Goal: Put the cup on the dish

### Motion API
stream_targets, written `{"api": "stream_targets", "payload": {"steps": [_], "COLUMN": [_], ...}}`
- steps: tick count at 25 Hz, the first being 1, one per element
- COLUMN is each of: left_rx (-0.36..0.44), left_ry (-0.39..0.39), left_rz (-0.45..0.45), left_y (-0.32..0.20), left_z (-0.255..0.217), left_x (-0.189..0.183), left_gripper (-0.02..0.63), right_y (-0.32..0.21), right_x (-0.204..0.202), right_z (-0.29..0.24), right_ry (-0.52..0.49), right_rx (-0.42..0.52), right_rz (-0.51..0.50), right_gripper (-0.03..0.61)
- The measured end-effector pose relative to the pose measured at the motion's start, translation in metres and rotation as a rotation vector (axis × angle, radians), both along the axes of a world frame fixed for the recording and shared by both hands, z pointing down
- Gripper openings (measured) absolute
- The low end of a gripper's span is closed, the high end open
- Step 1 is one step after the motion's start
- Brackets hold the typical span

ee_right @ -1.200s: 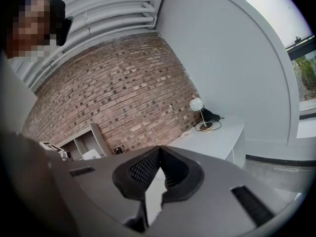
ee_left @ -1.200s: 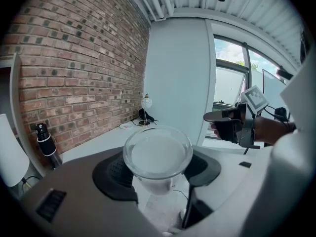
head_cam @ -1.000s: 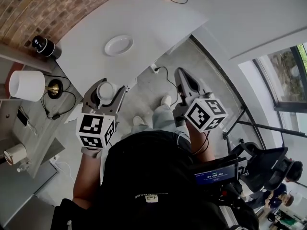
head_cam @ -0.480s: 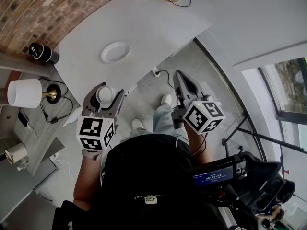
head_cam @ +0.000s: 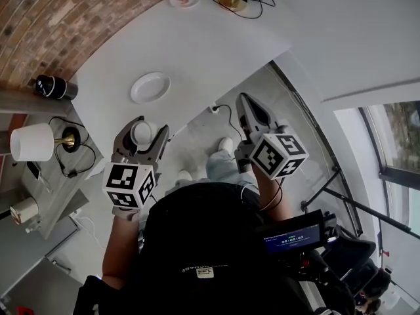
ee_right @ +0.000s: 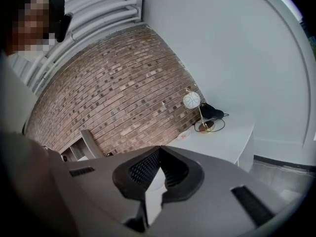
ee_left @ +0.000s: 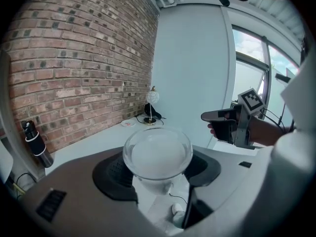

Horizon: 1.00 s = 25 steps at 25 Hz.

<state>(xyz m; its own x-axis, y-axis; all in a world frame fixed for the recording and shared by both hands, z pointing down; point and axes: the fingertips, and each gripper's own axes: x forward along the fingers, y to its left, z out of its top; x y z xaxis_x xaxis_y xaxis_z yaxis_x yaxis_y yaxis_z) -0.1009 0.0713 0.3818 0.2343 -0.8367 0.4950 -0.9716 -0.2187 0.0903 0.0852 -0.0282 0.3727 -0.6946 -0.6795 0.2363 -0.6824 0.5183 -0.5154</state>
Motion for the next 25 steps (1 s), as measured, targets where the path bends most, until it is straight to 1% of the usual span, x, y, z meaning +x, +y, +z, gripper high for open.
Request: {"api": "stream_targets", "payload": {"steps": [5,11,18,25], "left_rx": [0.008,0.012,-0.010,-0.022], "left_ry": [-0.013,-0.028,-0.046,-0.063], "left_rz": [-0.055,-0.113,-0.160,-0.203], "left_y": [-0.031,-0.055,-0.072,-0.082], "left_z": [-0.008,-0.012,-0.009,-0.007], "left_x": [0.008,0.025,0.044,0.050], "left_gripper": [0.267,0.267,0.267,0.267], "right_y": [-0.037,-0.076,-0.108,-0.129], "right_x": [0.012,0.031,0.046,0.049], "right_z": [-0.007,-0.009,-0.002,0.011], "right_ry": [-0.011,-0.028,-0.052,-0.068], "right_rx": [0.014,0.012,-0.002,-0.034], "right_rz": [-0.036,-0.073,-0.109,-0.139], "right_gripper": [0.003,0.003,0.003,0.003]}}
